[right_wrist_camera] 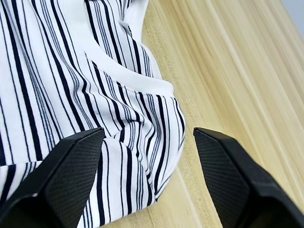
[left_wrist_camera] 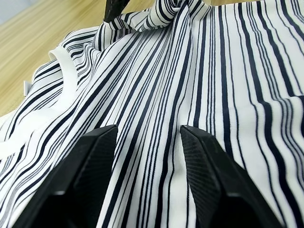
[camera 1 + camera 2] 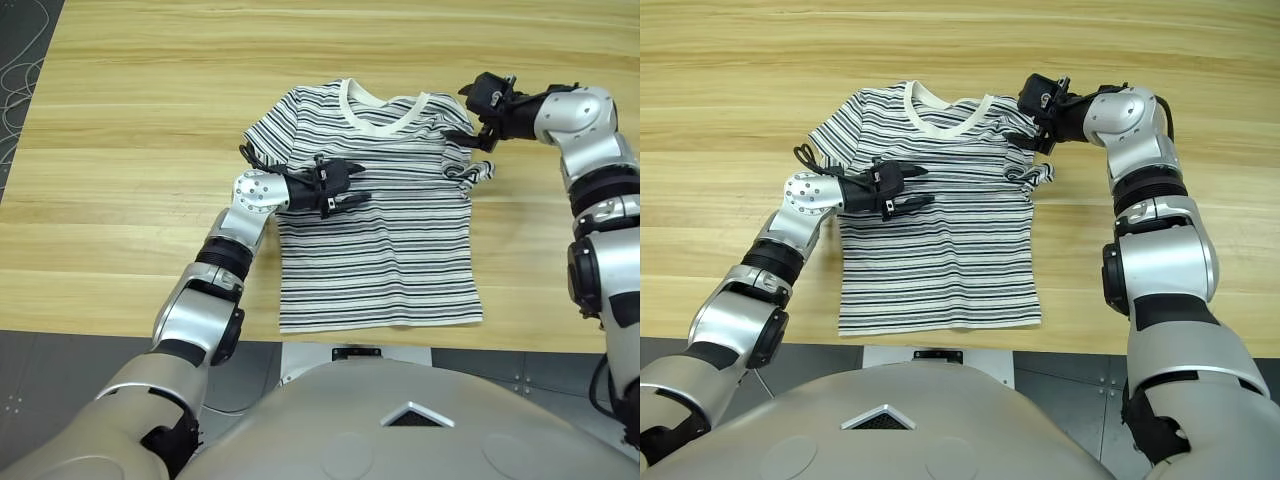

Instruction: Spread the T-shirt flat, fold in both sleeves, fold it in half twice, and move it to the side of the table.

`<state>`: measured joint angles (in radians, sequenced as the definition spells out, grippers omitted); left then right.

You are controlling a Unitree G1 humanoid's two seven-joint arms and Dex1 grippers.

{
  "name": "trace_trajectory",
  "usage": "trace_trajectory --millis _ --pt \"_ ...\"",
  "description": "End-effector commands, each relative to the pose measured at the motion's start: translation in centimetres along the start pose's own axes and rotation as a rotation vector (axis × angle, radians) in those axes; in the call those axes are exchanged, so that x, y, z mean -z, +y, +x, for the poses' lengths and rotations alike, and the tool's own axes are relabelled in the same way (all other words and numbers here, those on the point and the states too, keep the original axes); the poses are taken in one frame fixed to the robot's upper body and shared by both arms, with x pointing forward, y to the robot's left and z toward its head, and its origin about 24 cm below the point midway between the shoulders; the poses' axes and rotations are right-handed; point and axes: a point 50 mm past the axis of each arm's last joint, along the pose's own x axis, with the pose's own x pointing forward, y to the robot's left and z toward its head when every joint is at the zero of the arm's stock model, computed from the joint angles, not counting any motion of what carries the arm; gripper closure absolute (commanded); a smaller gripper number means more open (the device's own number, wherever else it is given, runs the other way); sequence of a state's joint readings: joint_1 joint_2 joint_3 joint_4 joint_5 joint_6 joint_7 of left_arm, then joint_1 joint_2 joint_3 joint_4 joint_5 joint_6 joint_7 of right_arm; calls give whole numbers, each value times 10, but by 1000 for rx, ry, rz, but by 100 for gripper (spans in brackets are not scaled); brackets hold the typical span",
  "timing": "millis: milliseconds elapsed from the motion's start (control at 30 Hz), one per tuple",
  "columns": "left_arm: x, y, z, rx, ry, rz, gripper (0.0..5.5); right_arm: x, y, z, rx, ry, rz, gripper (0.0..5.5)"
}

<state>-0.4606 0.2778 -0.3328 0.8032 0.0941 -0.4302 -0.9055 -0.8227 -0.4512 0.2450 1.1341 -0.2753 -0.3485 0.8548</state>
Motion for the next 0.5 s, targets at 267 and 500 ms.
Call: trace_trajectory --millis 267,500 --pt "20 -16 -25 65 116 1 305 32 9 -14 -14 115 28 203" --pt "23 -20 -24 86 133 -12 305 50 -7 -40 53 217 60 203"
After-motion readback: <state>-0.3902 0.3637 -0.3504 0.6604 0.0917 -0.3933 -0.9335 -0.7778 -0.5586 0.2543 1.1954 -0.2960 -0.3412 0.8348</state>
